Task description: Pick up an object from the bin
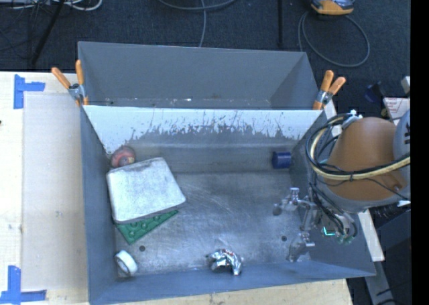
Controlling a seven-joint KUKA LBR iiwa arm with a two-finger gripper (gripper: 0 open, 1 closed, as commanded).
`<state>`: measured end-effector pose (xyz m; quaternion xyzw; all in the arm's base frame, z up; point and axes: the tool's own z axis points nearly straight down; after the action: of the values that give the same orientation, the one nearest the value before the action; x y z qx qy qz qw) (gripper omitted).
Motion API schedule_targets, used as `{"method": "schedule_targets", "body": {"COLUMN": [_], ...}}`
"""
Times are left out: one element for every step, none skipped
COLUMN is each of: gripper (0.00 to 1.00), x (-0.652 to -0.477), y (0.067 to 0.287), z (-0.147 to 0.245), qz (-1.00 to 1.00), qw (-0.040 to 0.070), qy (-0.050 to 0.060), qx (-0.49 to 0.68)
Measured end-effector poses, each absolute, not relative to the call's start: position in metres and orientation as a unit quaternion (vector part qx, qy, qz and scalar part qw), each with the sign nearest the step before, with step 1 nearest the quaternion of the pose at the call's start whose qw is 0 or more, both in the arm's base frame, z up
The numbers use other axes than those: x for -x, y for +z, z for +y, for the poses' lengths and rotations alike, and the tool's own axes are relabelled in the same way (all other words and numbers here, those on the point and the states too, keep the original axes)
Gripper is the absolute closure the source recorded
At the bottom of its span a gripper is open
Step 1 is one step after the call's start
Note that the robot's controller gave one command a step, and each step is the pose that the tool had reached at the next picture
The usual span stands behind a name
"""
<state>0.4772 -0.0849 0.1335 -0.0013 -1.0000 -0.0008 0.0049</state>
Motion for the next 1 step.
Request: {"method": "schedule_targets", "body": {"gripper": [0.0], "x": [-0.4819], "y": [0.0737], "z": [-0.0096], "qz": [-0.986], "qw": [-0.012], "qy": [0.002], "qx": [-0.168]}}
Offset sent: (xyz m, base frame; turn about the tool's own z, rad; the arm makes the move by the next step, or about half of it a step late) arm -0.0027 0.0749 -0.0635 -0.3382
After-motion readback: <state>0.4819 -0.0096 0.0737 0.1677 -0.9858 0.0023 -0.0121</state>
